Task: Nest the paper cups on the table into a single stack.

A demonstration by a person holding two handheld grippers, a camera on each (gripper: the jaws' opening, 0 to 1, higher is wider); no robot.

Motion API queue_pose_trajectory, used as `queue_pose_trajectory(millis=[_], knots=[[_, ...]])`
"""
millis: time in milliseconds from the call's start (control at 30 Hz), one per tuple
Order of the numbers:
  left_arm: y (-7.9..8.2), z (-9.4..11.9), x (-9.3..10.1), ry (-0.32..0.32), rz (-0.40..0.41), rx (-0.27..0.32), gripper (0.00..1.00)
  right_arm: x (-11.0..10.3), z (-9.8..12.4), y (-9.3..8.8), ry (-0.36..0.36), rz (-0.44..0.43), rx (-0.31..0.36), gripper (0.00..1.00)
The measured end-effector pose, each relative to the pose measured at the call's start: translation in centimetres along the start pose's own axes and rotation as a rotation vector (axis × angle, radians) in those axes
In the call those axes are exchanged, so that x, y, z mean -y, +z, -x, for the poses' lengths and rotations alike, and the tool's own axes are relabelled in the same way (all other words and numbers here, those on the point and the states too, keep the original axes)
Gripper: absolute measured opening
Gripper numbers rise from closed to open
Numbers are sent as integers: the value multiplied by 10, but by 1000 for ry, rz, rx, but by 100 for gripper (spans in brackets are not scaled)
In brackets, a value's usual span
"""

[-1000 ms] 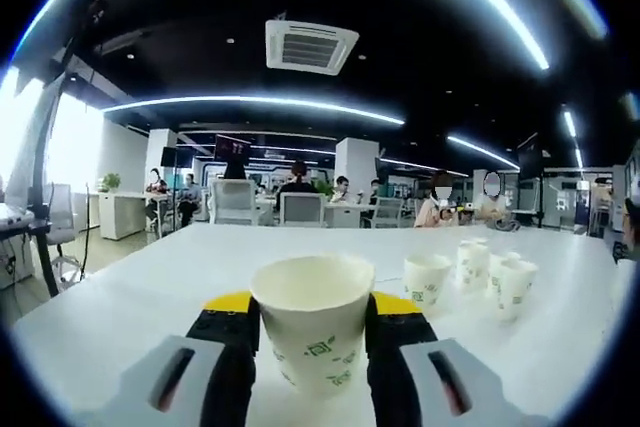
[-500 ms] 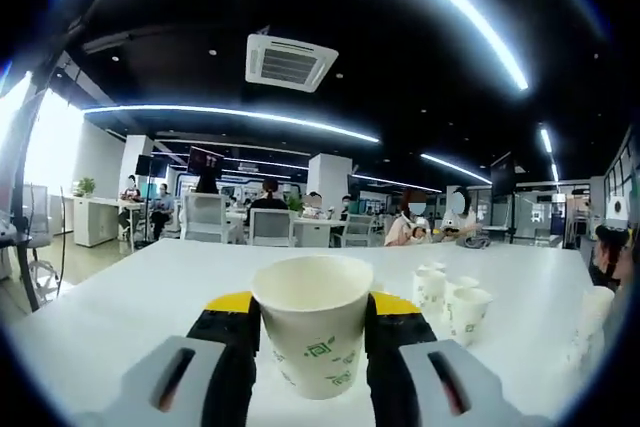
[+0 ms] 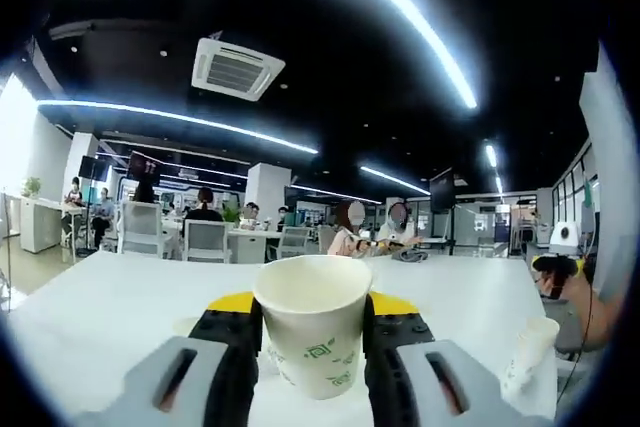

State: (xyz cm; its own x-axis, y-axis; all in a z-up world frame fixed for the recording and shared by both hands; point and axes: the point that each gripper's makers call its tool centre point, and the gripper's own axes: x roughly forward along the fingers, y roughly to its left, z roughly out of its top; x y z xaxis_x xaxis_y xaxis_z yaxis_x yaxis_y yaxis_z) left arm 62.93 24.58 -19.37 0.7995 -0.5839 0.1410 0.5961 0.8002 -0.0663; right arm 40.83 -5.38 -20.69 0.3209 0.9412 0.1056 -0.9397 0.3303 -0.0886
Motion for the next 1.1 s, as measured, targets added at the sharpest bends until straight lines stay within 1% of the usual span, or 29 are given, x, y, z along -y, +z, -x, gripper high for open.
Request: queue_pose_trajectory(millis=[33,67,233,367,467,533,600,667,733,800,933,1000,1100], knots=[[1,0,6,-9,-15,0,42,-1,0,1,0,2,4,61],[2,0,8,-13,-21,-2,42,-3,0,1,0,2,8,61],[5,3,29,-39,-26,-12,42,-6,1,-4,-3,-2,-1,61],[13,4,50,-88,-38,-15,43,0,1,-5,-6,-9,-6,61],[22,5,65,-110,-46,3,43,4,-1,-5,-7,-7,-18,61],[26,3,74,-129,-43,8,43,3,-1,-3,-5,-4,-14,61],[28,1,85,-151,-63,0,43,0,-1,-1,-5,-2,-4,61],[30,1,93,-171,-58,-3,43,-3,-1,-1,-4,-1,1,61],[34,2,104,-191,-53,-1,43,-5,-1,-2,-2,-3,2,61],[38,3,116,-215,-49,5,43,-4,0,-6,-6,-4,-11,61],[40,3,138,-251,-72,-4,43,3,4,-5,-13,-7,-13,61],[43,2,151,-287,-64,1,43,6,4,-3,-17,-4,-13,61],[42,-1,167,-318,-63,1,43,6,4,-2,-18,-2,-9,61]])
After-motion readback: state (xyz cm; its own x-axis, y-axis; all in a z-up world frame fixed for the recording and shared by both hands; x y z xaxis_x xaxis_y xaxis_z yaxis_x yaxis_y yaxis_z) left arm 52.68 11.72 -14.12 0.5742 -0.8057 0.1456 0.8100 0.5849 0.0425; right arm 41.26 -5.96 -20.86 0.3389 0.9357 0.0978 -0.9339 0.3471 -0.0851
